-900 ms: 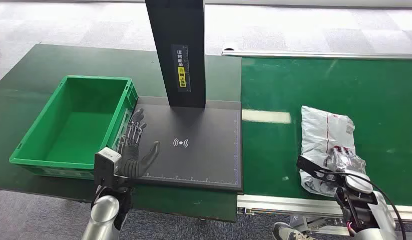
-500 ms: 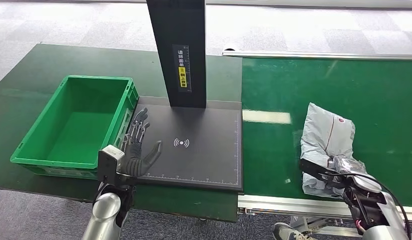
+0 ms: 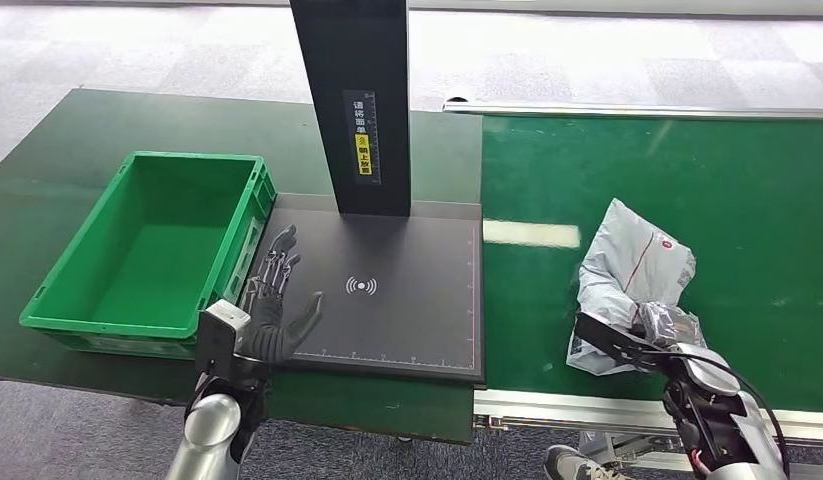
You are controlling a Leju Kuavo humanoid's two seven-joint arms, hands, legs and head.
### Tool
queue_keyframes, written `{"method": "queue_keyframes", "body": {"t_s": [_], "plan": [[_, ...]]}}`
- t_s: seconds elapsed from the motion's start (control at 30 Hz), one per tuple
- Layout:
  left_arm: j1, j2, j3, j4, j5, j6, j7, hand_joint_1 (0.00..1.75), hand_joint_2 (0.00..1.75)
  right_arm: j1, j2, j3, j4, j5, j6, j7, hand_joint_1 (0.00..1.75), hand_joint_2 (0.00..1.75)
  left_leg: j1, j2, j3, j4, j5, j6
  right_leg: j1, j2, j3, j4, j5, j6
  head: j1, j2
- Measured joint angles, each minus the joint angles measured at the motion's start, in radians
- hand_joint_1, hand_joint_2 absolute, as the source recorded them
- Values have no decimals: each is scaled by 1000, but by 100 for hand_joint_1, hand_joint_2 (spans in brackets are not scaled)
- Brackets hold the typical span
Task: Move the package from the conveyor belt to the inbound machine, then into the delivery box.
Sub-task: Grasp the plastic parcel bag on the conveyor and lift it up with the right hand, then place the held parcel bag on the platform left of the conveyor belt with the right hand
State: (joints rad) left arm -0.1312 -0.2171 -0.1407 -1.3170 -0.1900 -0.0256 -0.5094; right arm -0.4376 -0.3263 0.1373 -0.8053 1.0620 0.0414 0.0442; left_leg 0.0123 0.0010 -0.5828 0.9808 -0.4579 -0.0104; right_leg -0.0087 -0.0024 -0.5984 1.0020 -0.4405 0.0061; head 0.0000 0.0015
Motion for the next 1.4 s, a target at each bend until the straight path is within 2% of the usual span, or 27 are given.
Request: {"method": "queue_keyframes", "body": {"t_s": [0.1, 0.3, 0.47, 0.67, 0.83, 0.93, 1.03, 1.13, 1.23, 1.4], "plan": [[10, 0, 4, -9, 1, 10, -11, 0, 175, 4, 18, -6, -25, -17, -42, -26, 175, 175, 0, -1, -1, 0, 0, 0, 0, -1, 0, 0, 0, 0, 0, 0], [33, -5, 19, -60, 57, 48, -59, 0, 175, 33, 92, -63, -206, -120, -287, -157, 175, 175, 0, 0, -1, 0, 0, 0, 0, 0, -1, 0, 0, 0, 0, 0], [40, -9, 24, -72, 67, 56, -66, 0, 175, 60, 136, -96, -352, -155, -313, -176, 175, 175, 0, -1, -1, 0, 0, 0, 0, 0, -1, 0, 0, 0, 0, 0], [42, -10, 25, -73, 75, 60, -70, 0, 175, 80, 155, -116, -408, -176, -339, -206, 175, 175, 0, 0, -1, 0, 0, 0, 0, 0, 0, 0, 0, 0, 0, 0], [40, -10, 22, -73, 98, 83, -83, 0, 175, 103, 198, -124, -508, -338, -507, -396, 175, 175, 0, 0, -1, 0, 0, 0, 0, 0, -1, 0, 0, 0, 0, 0], [33, -14, 20, -72, 116, 103, -90, 0, 175, 114, 234, -103, -594, -402, -550, -477, 175, 175, 0, 0, -1, 0, 0, 0, 1, 0, -1, 0, -1, 0, 0, 0], [16, -18, 16, -69, 155, 104, -91, 0, 175, 118, 260, -31, -646, -355, -496, -513, 175, 175, 0, 1, -1, -1, 0, 0, 1, 0, -1, 0, -1, 0, 0, 0], [-3, -19, 11, -63, 184, 95, -91, 0, 175, 105, 265, 94, -645, -251, -343, -516, 175, 175, 0, 1, 0, -1, 0, 0, 1, 0, 0, 0, 0, 0, 0, 0], [-19, -19, 8, -56, 193, 89, -91, 0, 175, 77, 258, 236, -595, -203, -208, -524, 175, 175, 0, 0, 0, -1, 1, 0, 1, 0, 0, 0, 0, 0, 0, 0], [-27, -18, 7, -45, 197, 87, -91, 0, 175, 38, 242, 379, -519, -209, -149, -542, 175, 175, 0, 0, -1, 0, 1, 0, 0, 0, 0, 0, 0, 0, 0, 0]]}}
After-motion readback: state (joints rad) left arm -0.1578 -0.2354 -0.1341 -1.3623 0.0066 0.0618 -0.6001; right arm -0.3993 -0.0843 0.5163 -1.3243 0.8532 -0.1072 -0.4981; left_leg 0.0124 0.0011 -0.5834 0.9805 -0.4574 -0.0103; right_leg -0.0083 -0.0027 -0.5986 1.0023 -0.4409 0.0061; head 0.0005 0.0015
